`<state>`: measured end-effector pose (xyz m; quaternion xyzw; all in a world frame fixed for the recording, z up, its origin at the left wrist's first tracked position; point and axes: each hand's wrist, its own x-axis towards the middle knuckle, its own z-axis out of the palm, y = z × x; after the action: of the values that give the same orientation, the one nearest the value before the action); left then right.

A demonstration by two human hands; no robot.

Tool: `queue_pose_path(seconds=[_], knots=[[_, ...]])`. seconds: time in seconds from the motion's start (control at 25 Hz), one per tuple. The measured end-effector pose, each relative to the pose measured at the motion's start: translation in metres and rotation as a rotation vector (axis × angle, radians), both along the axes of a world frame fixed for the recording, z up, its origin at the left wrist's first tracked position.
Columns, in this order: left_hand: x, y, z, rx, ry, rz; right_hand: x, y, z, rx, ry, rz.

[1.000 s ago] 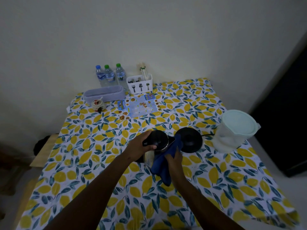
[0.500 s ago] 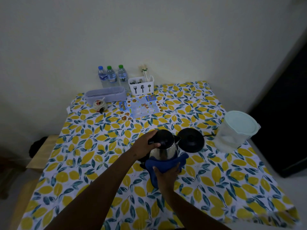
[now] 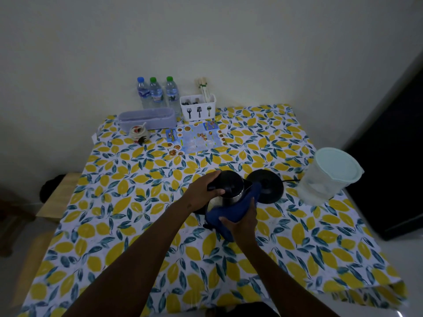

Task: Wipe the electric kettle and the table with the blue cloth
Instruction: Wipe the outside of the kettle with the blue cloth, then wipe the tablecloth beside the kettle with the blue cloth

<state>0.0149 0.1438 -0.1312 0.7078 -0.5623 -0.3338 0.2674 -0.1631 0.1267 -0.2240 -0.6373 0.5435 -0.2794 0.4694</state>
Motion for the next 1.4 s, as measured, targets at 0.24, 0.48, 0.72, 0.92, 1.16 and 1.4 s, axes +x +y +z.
queue_pose_path(seconds=[0.24, 0.48, 0.72, 0.92, 1.16, 1.4], knots=[[0.003, 0.015, -0.017, -0.1, 0.0, 0.253, -0.044, -0.004, -0.007, 0.134, -0.212, 0.117], [0.002, 0.022, -0.021, -0.159, 0.043, 0.352, -0.064, -0.027, 0.004, -0.021, 0.074, 0.181], [0.01, 0.016, -0.021, -0.313, 0.068, 0.551, -0.068, -0.063, 0.005, -0.136, 0.387, 0.282], [0.026, -0.001, -0.027, -0.333, 0.045, 0.691, -0.064, -0.059, -0.026, 0.018, 0.907, 0.558], [0.04, 0.0, -0.045, -0.336, 0.024, 0.695, -0.041, -0.037, -0.051, -0.015, 0.943, 0.403], [0.014, 0.042, -0.095, -0.19, 0.008, 0.748, -0.018, -0.037, -0.064, -0.114, 0.97, 0.35]])
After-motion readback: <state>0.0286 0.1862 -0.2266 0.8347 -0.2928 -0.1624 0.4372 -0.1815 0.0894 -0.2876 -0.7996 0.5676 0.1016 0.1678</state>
